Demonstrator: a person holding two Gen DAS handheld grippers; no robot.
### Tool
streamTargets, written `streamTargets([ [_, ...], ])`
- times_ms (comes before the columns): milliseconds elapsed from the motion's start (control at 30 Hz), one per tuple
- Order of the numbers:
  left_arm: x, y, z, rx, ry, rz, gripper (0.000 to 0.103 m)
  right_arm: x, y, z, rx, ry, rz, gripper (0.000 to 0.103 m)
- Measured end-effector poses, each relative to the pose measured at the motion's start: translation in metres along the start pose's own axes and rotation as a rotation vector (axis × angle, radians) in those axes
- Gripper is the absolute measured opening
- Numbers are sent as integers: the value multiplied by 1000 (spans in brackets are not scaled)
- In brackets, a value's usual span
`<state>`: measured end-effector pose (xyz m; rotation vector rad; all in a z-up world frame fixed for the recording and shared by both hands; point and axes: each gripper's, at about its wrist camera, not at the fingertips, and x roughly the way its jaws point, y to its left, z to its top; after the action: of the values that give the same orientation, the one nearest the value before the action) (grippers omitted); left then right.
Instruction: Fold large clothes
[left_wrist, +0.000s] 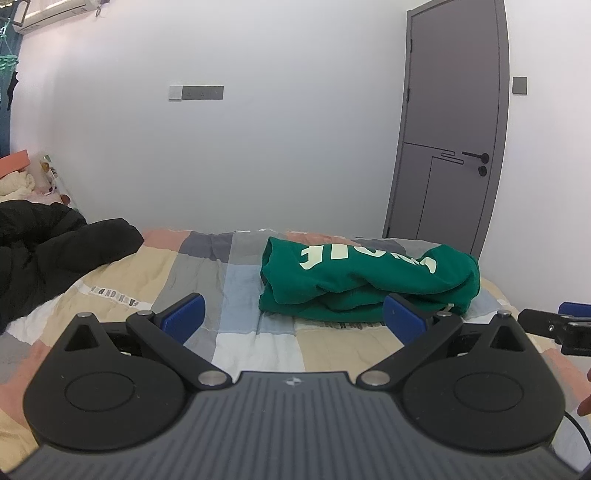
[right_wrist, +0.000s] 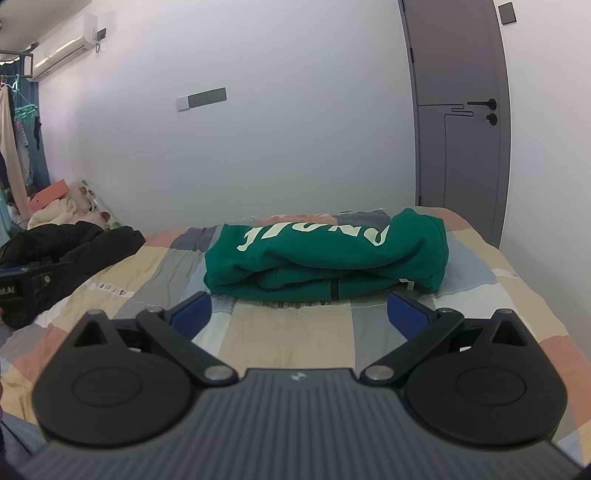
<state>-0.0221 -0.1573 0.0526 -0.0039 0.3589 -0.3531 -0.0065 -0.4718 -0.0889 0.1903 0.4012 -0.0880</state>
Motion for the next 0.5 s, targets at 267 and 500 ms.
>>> streamTargets([
  [267, -5, 2, -1, -4, -12, -6, 103, -1, 0, -1, 10, 5, 3, 103],
  [500, -6, 3, -1, -2, -11, -4, 103, -5, 2, -3, 5, 2, -3, 103],
])
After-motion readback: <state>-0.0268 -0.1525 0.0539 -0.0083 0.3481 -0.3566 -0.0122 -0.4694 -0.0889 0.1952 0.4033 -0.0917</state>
